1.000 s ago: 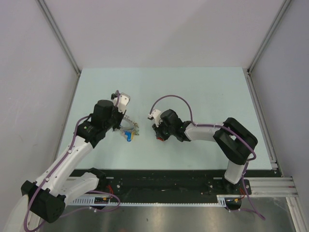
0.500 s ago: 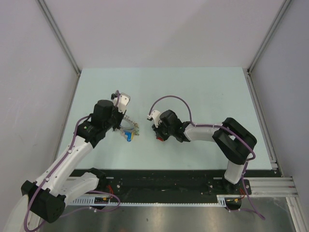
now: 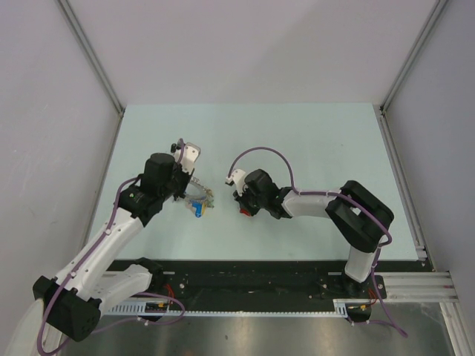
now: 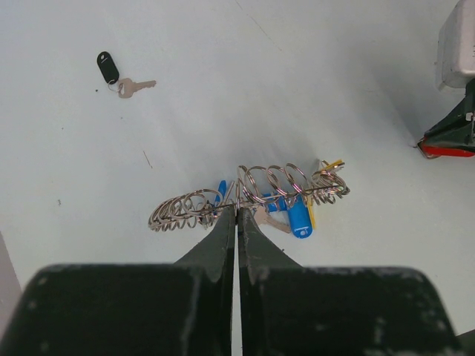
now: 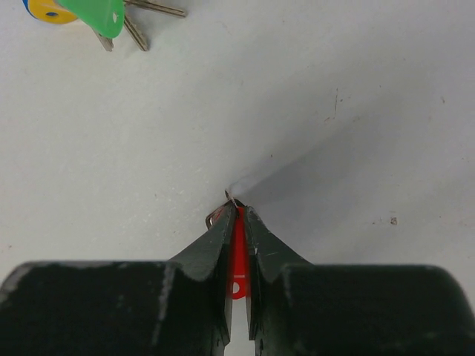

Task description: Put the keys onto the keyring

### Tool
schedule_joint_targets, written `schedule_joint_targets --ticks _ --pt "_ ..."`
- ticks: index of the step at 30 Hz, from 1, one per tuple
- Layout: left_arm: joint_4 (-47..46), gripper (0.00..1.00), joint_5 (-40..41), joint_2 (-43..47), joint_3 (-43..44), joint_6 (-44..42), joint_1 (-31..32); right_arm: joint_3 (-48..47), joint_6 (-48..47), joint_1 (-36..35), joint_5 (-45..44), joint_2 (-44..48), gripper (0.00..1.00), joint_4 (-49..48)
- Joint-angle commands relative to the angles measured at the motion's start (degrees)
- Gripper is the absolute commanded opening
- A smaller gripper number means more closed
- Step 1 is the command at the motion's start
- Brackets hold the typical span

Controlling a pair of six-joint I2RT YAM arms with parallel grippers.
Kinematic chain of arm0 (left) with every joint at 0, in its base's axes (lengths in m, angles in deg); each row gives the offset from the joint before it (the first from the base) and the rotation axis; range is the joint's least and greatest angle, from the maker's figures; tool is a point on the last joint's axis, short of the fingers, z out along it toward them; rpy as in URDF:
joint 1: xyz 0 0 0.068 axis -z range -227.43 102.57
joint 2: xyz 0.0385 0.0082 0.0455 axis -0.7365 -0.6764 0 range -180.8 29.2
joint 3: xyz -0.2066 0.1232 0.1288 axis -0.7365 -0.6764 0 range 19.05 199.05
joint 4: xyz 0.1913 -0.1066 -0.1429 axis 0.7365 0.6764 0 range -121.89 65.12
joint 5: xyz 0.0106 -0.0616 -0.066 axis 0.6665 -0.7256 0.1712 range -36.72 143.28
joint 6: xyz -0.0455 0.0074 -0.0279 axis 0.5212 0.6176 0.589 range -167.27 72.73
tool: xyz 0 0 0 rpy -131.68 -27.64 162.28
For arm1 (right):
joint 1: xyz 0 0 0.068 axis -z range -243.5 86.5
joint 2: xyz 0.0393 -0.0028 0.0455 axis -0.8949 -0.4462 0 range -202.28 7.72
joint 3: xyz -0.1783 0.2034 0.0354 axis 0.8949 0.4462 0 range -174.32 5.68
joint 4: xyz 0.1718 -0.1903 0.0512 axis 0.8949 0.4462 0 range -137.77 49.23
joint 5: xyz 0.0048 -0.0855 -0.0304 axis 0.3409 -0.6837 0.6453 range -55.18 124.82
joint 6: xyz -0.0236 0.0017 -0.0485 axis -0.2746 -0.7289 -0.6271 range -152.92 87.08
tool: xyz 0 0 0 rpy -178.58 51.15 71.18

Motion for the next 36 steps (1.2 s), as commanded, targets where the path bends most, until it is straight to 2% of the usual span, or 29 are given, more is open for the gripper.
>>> schedule_joint_targets --ticks 1,6,14,20,25,30,36 --pt "-3.6 0.0 -1.1 0.2 0.3 0.8 -0.7 -0.3 -1.5 -0.6 -1.5 -1.3 0.11 -1.8" --pt "-3.7 0.0 -1.4 0.0 0.4 0.7 -0.6 -0.3 -2.7 -0.6 -1.1 -1.1 0.0 -1.8" --pt "-4.3 0.0 -5.0 0.6 0.0 -1.0 -0.6 -0.3 -5.1 -0.8 -1.8 5.2 0.0 1.9" --pt "-5.5 0.0 -18.0 1.6 -0.5 -5.3 -0.6 -0.3 -5.9 -0.8 -2.2 11.7 0.0 8.0" --pt "-3.5 0.01 -29.0 0.2 0.5 -8.6 0.0 2.0 -6.0 -0.8 -2.9 21.4 0.0 12.4" --pt "-0.7 0.0 -34.2 -2.2 1.7 -11.6 3.5 5.3 -5.1 -1.0 -2.6 32.5 0.0 14.5" --pt "0.0 0.0 -38.4 -2.9 1.3 -14.0 9.5 9.1 -4.4 -1.7 -1.8 40.6 0.0 14.2"
